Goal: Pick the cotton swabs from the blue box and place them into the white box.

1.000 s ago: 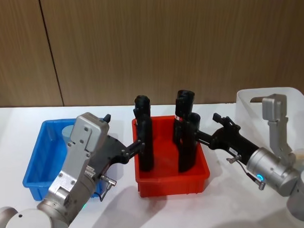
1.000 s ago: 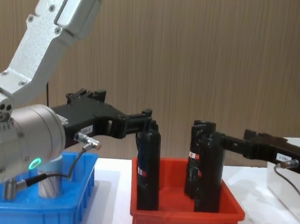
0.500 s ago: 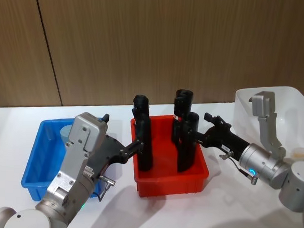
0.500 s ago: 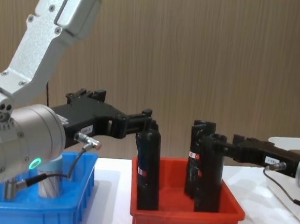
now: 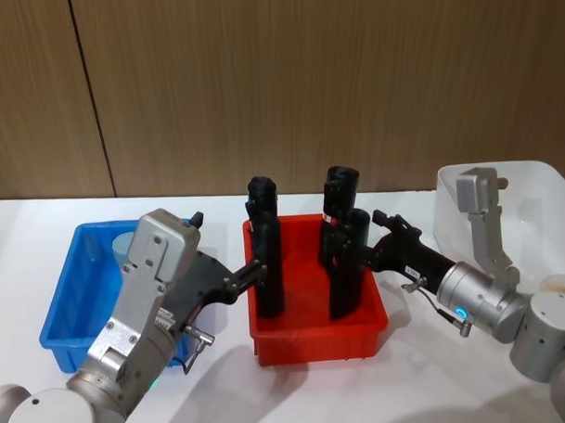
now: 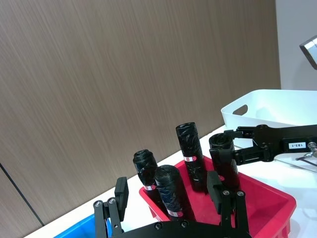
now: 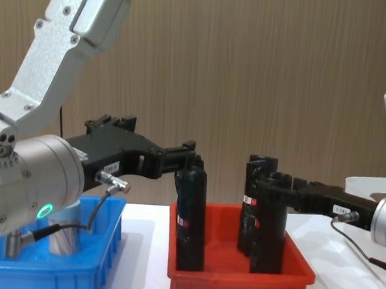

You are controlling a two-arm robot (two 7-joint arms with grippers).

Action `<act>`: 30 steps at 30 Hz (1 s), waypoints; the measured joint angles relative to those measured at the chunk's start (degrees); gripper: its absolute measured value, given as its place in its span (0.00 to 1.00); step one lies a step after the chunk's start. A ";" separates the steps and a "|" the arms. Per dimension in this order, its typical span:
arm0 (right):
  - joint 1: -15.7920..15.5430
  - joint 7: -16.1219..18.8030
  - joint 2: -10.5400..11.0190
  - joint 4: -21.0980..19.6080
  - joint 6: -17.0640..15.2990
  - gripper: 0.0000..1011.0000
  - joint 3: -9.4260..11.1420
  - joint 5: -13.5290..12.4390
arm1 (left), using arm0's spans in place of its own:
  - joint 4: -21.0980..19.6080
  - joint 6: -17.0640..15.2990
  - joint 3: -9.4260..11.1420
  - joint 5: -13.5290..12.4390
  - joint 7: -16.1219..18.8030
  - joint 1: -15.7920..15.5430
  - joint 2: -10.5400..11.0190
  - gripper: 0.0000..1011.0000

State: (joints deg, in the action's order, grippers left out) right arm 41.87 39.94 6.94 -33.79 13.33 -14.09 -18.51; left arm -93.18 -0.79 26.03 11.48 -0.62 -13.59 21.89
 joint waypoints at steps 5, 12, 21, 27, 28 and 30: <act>1.66 0.60 -0.46 3.05 1.20 0.99 -0.13 0.33 | 0.00 0.00 0.00 0.00 0.00 0.00 0.00 0.99; 4.11 1.35 -1.16 7.48 3.17 0.89 -0.43 0.74 | 0.00 0.00 0.00 0.00 0.00 0.00 0.00 0.99; 6.52 1.98 -1.92 11.65 5.08 0.64 -0.78 1.23 | 0.00 0.00 0.00 0.00 0.00 0.00 0.00 0.99; 7.31 2.28 -2.19 12.67 5.72 0.51 -0.87 1.27 | 0.00 0.00 0.00 0.00 0.00 0.00 0.00 0.99; 7.34 2.29 -2.19 12.64 5.73 0.51 -0.88 1.27 | 0.00 0.00 0.00 0.00 0.00 0.00 0.00 0.99; 7.33 2.29 -2.19 12.31 5.74 0.50 -0.87 1.27 | 0.00 0.00 0.00 0.00 0.00 0.00 0.00 0.99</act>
State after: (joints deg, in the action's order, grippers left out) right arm 49.20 42.24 4.75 -21.49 19.07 -14.96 -17.23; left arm -93.18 -0.79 26.02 11.48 -0.62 -13.59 21.90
